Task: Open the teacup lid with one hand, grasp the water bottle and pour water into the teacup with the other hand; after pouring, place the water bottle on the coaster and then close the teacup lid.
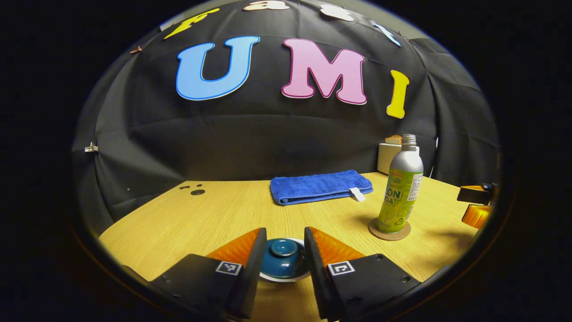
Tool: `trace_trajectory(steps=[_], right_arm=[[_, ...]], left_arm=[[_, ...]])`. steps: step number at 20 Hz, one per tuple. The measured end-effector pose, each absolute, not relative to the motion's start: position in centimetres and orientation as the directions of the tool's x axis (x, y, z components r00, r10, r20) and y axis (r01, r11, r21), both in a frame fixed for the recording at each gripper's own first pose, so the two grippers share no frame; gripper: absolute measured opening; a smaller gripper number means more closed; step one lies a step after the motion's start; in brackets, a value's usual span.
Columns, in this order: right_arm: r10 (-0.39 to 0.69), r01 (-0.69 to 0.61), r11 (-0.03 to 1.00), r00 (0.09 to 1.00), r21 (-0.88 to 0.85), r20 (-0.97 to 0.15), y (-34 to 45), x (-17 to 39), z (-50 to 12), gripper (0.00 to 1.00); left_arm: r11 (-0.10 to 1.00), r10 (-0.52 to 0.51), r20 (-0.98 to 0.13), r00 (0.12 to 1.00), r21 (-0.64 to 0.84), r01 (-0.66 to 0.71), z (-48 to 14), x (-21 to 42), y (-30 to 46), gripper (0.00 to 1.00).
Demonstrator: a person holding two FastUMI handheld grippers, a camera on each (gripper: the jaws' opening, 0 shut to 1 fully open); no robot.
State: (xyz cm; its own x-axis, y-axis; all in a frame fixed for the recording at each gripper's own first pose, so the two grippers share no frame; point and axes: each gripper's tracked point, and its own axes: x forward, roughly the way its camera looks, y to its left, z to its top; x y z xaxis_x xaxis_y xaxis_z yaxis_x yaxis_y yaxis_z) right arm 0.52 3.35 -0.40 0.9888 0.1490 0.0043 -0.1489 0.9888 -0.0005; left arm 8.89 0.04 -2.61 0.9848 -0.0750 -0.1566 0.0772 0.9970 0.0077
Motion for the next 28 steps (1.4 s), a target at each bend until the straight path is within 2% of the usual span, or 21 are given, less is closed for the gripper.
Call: trace_trajectory(steps=[3, 5, 6, 7, 18, 28], right_arm=[[0.149, -0.149, 0.989, 0.989, 0.000, 0.004, 3.3, 0.5, -0.4, 0.98], [0.143, -0.143, 0.990, 0.990, -0.001, 0.005, 3.2, 0.5, -0.4, 0.98], [0.140, -0.140, 0.990, 0.990, -0.001, 0.005, 3.3, 0.5, -0.4, 0.98], [0.139, -0.139, 0.990, 0.990, -0.001, 0.004, 3.2, 0.5, -0.3, 0.98], [0.042, -0.042, 0.999, 0.999, -0.004, 0.005, 2.8, 1.4, -0.3, 0.98], [0.019, -0.019, 1.000, 1.000, -0.005, 0.007, 2.7, 1.6, -0.3, 0.96]], left_arm=[[0.995, -0.094, -0.148, 0.984, -0.001, 0.095, -2.5, 8.5, -0.2, 0.67], [0.995, -0.096, -0.136, 0.986, -0.003, 0.096, -2.3, 8.1, -0.1, 0.83], [0.996, -0.093, -0.128, 0.987, -0.003, 0.093, -2.3, 7.8, 0.0, 0.95], [0.996, -0.090, -0.120, 0.989, -0.002, 0.090, -2.1, 7.5, 0.0, 0.98], [0.997, -0.074, 0.014, 0.997, 0.008, 0.074, -0.2, 2.4, -1.7, 0.98], [1.000, -0.025, 0.012, 1.000, 0.003, 0.025, -0.4, 1.7, -1.5, 0.97]])
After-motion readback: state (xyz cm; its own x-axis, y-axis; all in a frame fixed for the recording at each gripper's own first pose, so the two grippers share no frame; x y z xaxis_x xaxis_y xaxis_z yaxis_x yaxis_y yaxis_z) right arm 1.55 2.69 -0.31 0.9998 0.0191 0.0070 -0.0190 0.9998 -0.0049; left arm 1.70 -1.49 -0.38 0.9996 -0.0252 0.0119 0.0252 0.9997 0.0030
